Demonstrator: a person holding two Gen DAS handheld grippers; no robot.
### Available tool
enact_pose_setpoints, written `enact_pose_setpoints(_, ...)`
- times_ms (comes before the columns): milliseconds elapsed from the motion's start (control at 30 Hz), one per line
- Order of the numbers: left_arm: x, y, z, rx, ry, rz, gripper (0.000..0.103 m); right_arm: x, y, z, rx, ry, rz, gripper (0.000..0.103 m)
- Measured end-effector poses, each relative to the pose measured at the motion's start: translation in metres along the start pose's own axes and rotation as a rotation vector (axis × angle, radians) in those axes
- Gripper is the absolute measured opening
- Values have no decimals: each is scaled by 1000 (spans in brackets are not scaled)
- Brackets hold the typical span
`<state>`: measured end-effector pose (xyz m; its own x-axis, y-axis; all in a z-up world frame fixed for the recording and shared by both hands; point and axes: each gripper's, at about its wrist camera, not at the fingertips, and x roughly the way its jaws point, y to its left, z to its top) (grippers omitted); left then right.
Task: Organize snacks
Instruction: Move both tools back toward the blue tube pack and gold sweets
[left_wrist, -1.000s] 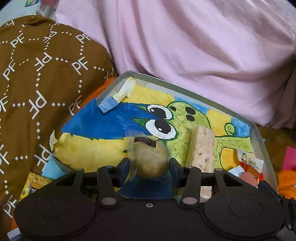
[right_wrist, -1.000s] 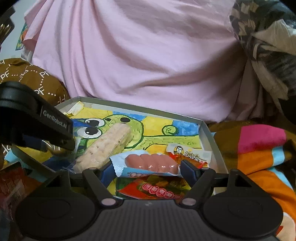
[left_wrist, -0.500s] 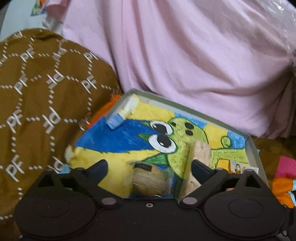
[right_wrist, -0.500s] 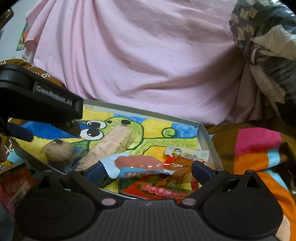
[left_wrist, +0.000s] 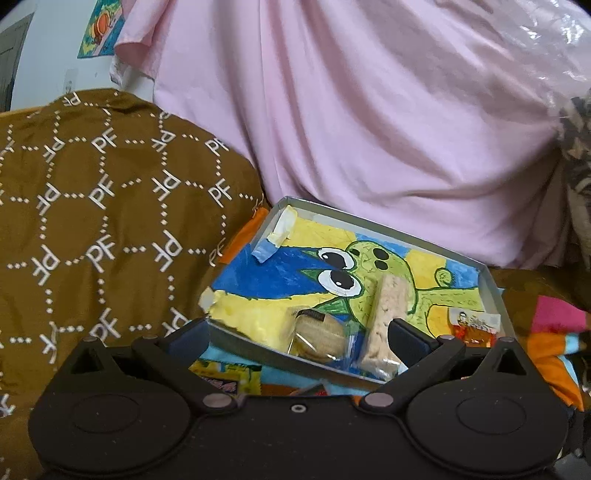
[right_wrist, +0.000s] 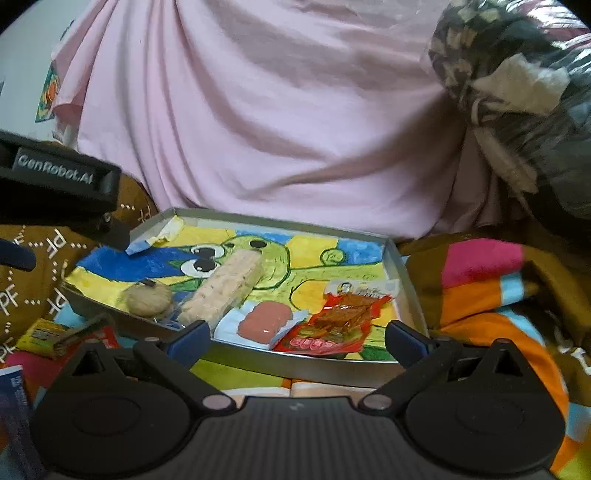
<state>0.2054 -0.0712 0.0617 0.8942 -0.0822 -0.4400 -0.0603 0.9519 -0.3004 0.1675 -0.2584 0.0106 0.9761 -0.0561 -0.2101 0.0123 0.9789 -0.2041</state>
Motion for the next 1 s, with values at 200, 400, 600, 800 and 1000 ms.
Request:
enact_pose_setpoints(200,-30,12,-2,2,3,-13,102,-39,2,2,-1,-50,-22,103)
enact_pose_setpoints(400,-57,24,-7,44,1,-19,102,-78,5,0,-1,-74,-18,103)
enact_pose_setpoints(600,-77,41,-18,74,25,-13,102,-106,12,-6,-9,-55,9,103)
enact_pose_setpoints(800,-87,59,-33,95,68,3,102,-130,23,-16,-53,-25,25,103)
enact_pose_setpoints(1000,-92,69,-50,106,119,13,102,-141,29,-26,-77,41,47,103)
